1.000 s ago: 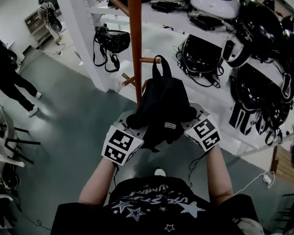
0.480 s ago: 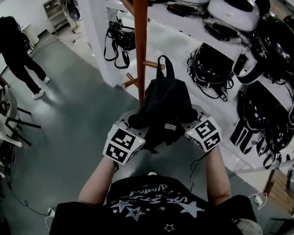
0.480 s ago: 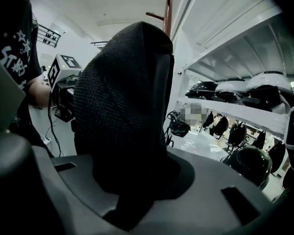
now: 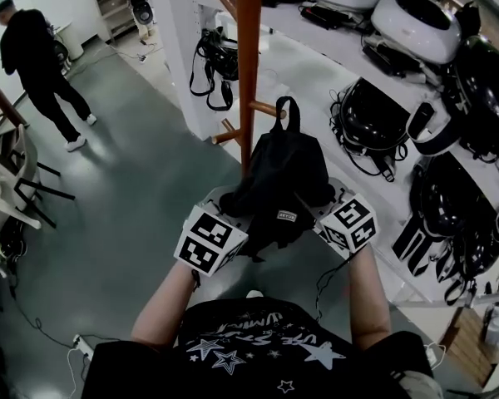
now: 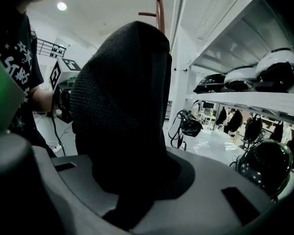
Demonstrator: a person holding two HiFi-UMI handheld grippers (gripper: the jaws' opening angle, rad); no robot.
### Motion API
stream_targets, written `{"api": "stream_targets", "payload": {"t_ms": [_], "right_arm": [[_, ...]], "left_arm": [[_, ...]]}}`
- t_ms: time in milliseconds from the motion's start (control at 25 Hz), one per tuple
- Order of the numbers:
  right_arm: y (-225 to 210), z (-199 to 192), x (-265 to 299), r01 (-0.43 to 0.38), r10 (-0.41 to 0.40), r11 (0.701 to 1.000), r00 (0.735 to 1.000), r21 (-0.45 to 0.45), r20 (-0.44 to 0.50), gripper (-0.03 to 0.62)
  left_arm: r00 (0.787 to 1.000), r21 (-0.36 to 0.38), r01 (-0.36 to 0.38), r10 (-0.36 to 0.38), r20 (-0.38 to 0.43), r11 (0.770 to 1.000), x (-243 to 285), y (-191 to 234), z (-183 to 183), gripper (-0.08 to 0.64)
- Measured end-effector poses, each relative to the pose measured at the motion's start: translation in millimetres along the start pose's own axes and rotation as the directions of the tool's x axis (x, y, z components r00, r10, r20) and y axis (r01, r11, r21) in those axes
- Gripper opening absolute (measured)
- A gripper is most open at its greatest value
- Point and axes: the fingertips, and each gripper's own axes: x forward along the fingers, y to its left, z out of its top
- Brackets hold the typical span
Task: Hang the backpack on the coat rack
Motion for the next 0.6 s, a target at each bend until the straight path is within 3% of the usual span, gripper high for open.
{"api": "stream_targets", "payload": {"t_ms": [240, 600], "right_arm": [[-3.5, 0.9, 5.6, -0.068, 0.068, 0.998, 0.998, -0.006, 0.011, 0.110], [-9.0, -4.9, 10.0, -0.107, 0.107, 0.994, 0.994, 0.011, 0.015, 0.118]], "left_arm": [[1.000, -0.040, -0.014, 0.014, 0.002, 0.999, -1.0, 0.3, -0.4, 0.055], [1.000, -0.086, 0.001, -0.002, -0.020, 0.996, 5.6, -2.4, -0.3, 0.055]]}}
